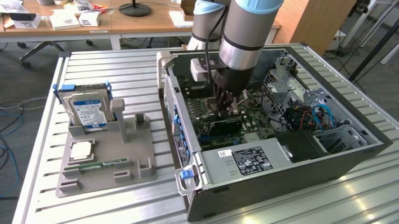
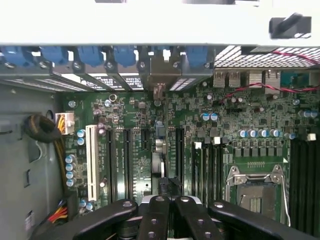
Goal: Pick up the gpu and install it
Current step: 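Press down on the gpu until it lock into place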
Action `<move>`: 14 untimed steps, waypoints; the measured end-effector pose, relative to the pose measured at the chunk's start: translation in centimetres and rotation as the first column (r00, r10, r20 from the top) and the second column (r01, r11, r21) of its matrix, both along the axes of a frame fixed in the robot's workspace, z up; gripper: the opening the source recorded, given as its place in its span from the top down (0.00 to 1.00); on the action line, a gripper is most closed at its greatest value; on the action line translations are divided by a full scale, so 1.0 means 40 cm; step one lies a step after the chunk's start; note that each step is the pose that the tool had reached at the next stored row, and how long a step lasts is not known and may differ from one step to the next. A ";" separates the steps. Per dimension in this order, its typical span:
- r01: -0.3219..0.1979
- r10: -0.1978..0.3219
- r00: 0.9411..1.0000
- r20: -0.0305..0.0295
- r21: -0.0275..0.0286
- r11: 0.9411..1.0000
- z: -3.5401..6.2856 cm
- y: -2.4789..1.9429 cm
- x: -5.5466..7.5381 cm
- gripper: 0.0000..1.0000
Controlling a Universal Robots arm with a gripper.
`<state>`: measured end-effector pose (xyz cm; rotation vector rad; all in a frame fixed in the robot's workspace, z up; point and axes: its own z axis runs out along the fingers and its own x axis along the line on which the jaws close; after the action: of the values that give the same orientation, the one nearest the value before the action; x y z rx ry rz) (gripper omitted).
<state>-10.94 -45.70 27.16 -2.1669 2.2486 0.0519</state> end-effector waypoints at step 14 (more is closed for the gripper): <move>0.000 0.000 1.000 0.000 0.000 1.000 0.103 0.000 0.000 0.90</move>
<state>-10.94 -45.70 31.29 -2.1672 2.2487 0.0518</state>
